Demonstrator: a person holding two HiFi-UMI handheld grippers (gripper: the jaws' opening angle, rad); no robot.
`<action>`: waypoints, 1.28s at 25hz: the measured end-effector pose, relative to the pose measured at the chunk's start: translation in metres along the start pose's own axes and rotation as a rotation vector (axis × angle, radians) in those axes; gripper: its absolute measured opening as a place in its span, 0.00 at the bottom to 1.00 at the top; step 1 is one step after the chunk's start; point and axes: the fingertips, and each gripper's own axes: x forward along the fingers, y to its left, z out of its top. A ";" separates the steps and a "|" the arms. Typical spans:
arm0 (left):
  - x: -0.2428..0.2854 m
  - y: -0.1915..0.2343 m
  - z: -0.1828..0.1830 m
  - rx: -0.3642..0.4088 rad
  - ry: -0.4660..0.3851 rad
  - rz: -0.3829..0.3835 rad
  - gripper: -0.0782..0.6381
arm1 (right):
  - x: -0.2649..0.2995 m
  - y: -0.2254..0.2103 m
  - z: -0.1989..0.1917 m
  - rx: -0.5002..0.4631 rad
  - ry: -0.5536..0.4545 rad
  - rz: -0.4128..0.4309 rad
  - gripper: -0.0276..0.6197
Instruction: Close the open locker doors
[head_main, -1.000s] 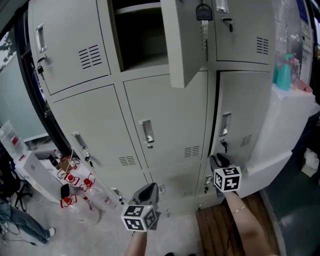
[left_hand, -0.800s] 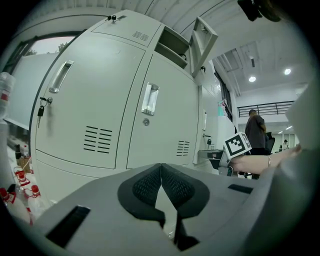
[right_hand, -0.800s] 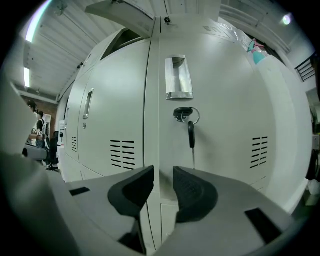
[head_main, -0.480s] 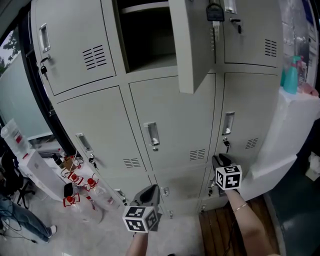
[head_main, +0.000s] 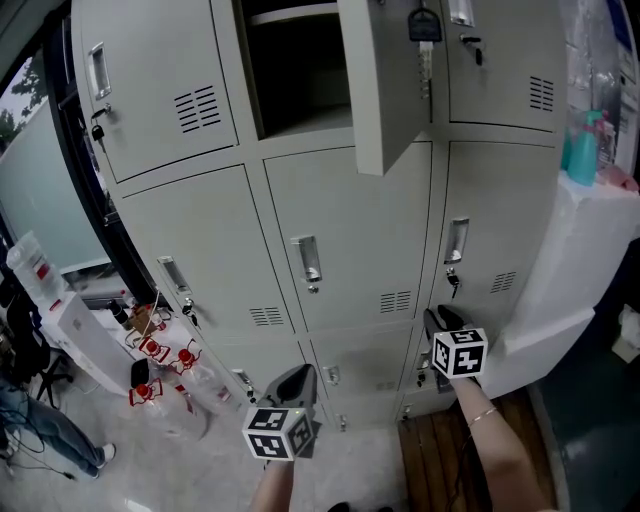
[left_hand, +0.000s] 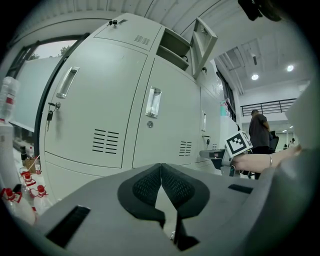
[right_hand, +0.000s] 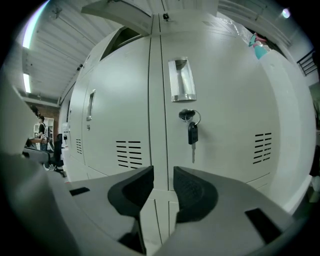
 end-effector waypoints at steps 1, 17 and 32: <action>-0.001 -0.002 0.001 0.002 -0.004 0.001 0.14 | -0.007 0.005 0.001 0.006 -0.007 0.015 0.21; -0.030 -0.051 0.052 0.072 -0.110 -0.045 0.14 | -0.175 0.048 0.082 -0.019 -0.261 0.141 0.21; -0.052 -0.081 0.159 0.225 -0.269 -0.166 0.14 | -0.267 0.092 0.235 -0.032 -0.630 0.200 0.21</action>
